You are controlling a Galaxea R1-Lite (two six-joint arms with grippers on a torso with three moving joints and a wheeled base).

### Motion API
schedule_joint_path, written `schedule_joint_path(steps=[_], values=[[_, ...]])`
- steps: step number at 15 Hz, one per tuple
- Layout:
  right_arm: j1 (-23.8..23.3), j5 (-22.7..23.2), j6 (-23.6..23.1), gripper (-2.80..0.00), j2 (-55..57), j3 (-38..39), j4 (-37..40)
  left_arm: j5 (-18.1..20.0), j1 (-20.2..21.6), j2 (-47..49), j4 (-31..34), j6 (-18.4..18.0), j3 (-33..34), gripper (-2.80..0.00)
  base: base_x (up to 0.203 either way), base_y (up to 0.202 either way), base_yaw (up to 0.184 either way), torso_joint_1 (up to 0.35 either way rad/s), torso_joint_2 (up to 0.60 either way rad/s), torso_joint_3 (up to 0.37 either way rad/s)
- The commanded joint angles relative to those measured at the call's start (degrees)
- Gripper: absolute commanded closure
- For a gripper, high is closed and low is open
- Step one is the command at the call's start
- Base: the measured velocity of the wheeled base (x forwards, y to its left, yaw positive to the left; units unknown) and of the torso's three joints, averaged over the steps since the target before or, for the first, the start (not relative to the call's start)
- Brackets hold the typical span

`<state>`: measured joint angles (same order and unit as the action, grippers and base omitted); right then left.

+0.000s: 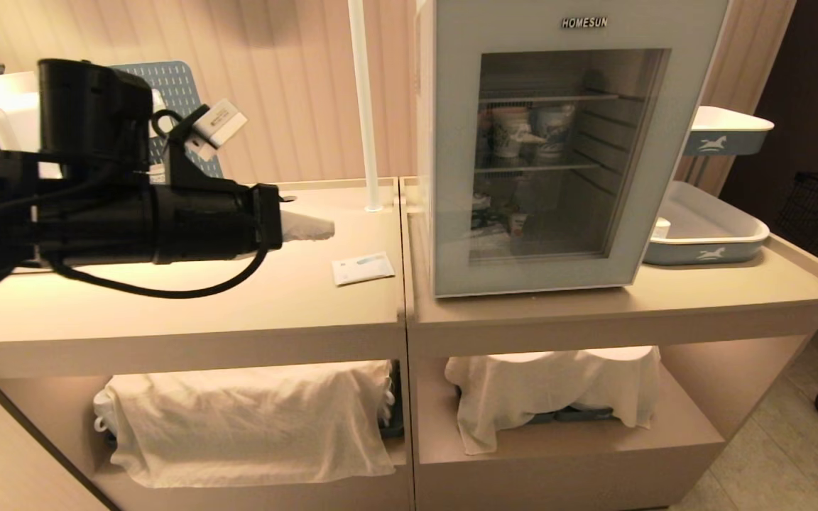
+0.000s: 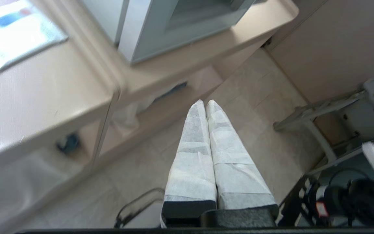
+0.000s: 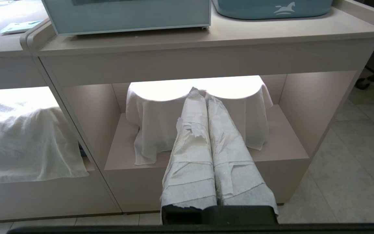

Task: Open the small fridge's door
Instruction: Open the freezer door

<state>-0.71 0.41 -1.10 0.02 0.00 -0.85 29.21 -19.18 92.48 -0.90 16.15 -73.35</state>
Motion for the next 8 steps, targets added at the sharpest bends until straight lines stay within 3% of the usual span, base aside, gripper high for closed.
schedule_joint_path(steps=[1, 3, 8], values=[[0.0, 0.0, 0.0, 0.00, 0.0, 0.6, 0.0, 0.1, -0.8, 6.1, -4.4, 0.9, -1.1, 0.00, 0.000, 0.000, 0.000, 0.000, 0.00, 0.000], [0.0, 0.0, 0.0, 0.00, 0.0, 0.6, 0.0, -0.3, -1.2, 11.3, -9.6, 1.0, -2.5, 0.00, 0.000, 0.000, 0.000, 0.000, 0.00, 0.000], [0.0, 0.0, 0.0, 0.00, 0.0, 0.6, 0.0, -1.0, -2.2, 22.6, -16.7, -5.7, -6.7, 0.00, 0.000, 0.000, 0.000, 0.000, 0.00, 0.000]])
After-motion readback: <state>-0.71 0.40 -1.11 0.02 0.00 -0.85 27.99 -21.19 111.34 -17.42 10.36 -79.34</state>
